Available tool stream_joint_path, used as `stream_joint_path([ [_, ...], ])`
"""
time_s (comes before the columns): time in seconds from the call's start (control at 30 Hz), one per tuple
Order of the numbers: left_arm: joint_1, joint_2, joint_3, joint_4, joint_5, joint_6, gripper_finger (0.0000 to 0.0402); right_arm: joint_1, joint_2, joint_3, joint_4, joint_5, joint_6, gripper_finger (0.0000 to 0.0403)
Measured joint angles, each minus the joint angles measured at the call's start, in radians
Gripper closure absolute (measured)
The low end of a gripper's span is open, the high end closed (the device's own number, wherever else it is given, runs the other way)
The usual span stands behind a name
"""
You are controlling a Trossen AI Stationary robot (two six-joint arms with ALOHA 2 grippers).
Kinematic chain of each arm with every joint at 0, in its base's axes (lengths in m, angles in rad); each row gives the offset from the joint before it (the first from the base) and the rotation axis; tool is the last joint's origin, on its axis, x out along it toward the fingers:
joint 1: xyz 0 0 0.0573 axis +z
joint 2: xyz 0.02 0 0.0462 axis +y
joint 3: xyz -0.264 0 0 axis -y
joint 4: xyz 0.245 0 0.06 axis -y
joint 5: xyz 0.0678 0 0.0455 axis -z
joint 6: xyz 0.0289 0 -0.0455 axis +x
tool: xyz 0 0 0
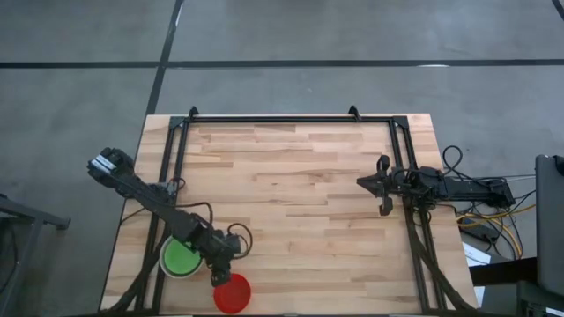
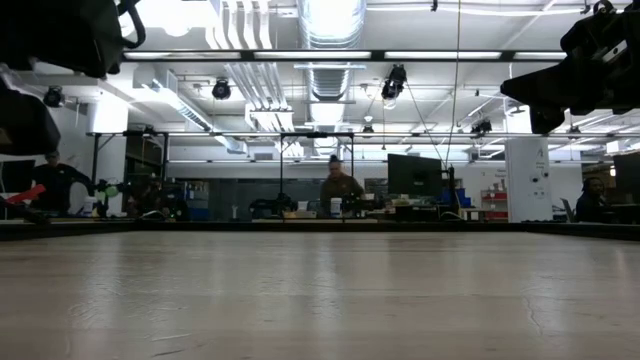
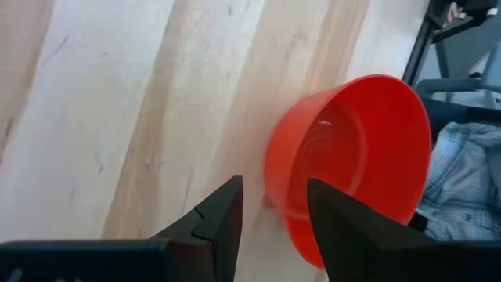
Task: Nest bowls inside each other
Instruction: Stack the red bowl on the green bowl
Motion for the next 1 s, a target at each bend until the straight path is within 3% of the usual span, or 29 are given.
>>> stream_joint_path([
  [1.0,-0.051,0.061,0.000,0.079,0.008,-0.064,0.0254,0.000,0.000,0.000,0.000,0.000,0.000,0.0369],
])
